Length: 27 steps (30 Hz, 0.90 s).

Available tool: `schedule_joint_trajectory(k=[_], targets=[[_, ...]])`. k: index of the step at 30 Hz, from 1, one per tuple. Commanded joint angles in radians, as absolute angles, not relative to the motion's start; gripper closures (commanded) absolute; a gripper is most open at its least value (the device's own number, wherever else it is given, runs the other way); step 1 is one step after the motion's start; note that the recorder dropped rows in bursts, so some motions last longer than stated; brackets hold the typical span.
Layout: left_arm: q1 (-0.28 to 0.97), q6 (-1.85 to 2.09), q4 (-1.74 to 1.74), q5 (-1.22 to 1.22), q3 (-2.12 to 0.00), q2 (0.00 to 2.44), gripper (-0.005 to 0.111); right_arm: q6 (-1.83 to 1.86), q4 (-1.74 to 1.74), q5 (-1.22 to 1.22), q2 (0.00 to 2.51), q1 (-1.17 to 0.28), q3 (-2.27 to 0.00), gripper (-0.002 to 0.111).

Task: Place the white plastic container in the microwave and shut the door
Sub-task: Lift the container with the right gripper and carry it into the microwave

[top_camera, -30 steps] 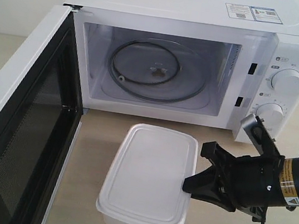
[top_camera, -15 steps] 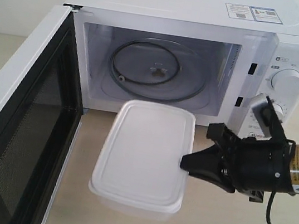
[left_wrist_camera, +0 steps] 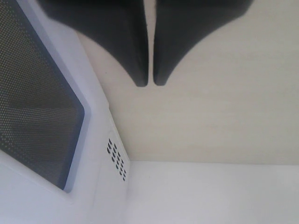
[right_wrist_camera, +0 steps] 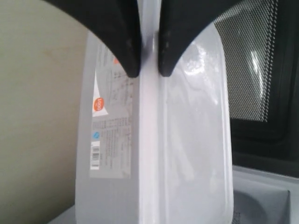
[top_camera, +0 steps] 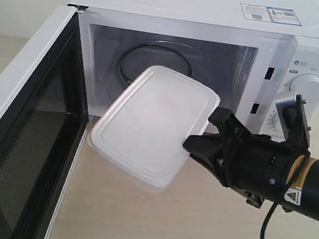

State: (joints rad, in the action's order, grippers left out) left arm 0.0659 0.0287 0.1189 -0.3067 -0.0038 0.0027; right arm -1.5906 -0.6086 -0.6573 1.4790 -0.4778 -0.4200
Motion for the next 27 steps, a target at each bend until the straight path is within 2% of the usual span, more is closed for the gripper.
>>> schedule_joint_trajectory(k=[1,8,27], targets=[[0.062,0.032,0.115,-0.306,0.0,0.0,0.102,-1.371,-0.181,-0.651,1.468,-0.599,-0.419,0.108],[0.062,0.032,0.115,-0.306,0.0,0.0,0.102,-1.142,0.329,-0.643,1.49,-0.732,-0.421,0.108],[0.062,0.032,0.115,-0.306,0.0,0.0,0.102,-1.09,0.567,-0.688,1.745,-0.749,-0.746,0.108]])
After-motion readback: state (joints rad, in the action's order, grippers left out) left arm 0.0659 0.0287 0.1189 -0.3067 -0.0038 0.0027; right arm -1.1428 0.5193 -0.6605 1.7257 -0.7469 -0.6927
